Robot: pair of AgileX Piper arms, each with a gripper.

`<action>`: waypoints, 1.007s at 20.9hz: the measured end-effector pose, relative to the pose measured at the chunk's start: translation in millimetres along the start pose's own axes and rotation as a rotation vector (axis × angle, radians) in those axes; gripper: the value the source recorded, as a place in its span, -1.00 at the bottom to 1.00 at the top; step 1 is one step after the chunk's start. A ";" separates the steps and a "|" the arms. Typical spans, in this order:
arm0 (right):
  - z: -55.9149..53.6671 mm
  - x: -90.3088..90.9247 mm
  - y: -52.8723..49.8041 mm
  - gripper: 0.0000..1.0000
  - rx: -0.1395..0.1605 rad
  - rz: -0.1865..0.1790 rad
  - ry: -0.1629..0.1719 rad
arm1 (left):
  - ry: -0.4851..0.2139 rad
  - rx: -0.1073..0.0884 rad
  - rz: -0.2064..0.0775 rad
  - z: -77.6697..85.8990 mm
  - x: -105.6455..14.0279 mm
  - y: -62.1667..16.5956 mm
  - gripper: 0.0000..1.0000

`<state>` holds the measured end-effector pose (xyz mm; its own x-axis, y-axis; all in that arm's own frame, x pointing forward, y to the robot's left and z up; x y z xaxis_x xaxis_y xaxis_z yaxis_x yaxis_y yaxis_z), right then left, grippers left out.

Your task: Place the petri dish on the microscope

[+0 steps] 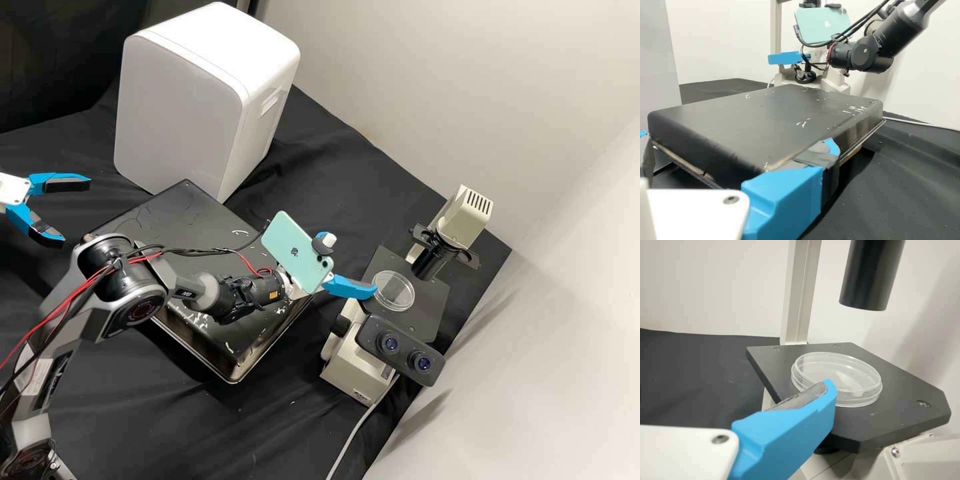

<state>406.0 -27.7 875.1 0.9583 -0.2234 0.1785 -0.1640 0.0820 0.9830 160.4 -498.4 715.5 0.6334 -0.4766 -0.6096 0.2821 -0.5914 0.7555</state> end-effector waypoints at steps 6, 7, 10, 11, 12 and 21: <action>2.1 2.5 -2.9 1.00 -0.006 -0.005 -0.004 | 0.000 0.000 0.000 0.0 0.0 0.0 1.00; 2.1 2.5 -2.9 1.00 -0.009 -0.005 -0.004 | 0.000 0.000 0.000 0.0 0.0 0.0 1.00; 2.1 2.5 -2.9 1.00 -0.009 -0.005 -0.004 | 0.000 0.000 0.000 0.0 0.0 0.0 1.00; 3.1 1.7 -3.6 1.00 -0.008 -0.006 -0.007 | 0.000 0.000 0.000 0.0 0.0 0.0 1.00; 4.4 0.3 -4.6 1.00 -0.009 -0.005 -0.008 | 0.000 0.000 0.000 0.0 0.0 0.0 1.00; 8.5 -39.2 -2.9 1.00 0.121 0.071 0.032 | 0.000 0.000 0.000 0.0 0.0 0.0 1.00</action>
<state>367.0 -27.5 865.6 0.9500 -0.1896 0.2480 -0.2566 -0.0218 0.9663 160.4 -498.4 715.5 0.6334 -0.4766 -0.6096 0.2821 -0.5914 0.7555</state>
